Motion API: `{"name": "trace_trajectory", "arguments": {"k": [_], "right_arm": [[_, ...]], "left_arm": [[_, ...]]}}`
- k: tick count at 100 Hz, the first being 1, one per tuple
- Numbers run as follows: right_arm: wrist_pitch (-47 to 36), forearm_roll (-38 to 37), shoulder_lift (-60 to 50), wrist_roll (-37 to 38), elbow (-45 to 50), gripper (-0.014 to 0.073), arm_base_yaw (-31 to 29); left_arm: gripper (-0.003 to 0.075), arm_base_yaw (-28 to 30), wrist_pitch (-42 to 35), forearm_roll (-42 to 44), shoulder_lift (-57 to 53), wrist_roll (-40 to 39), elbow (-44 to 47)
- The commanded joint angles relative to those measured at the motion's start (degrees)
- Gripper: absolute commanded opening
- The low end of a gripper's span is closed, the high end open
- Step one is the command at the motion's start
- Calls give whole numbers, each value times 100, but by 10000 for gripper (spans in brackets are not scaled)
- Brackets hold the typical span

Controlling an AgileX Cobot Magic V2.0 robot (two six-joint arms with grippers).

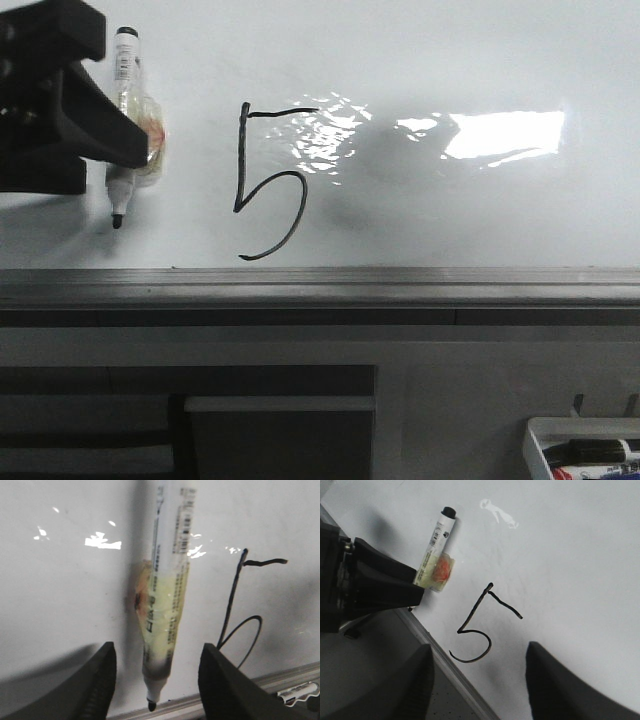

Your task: Write number 5 on whiteboard

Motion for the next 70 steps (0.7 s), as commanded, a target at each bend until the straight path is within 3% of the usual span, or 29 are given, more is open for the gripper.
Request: {"name": "trace_trajectory", "arguments": {"k": [1,23,31,47,70], "right_arm": [[-356,39,-161,-58,-165,239,-43],[-421,39,-240,-58,-129,-71,-43],[-701,39,-419,-47,41,-62,-43],[-1809,39,-1153,-47,975,-62,-43],[-3739,39,-2815,-47,3220,-62,-43]], "left_arm": [[348,4,-90,6,-385,-32,-142],[342,4,278,163,-1175,-32,-142],[266,4,265,338,-1484,-32,-130],[-20,4,205,903,-2240,-22,-16],[-20,4,-592,1619,-3364,-22,697]]}}
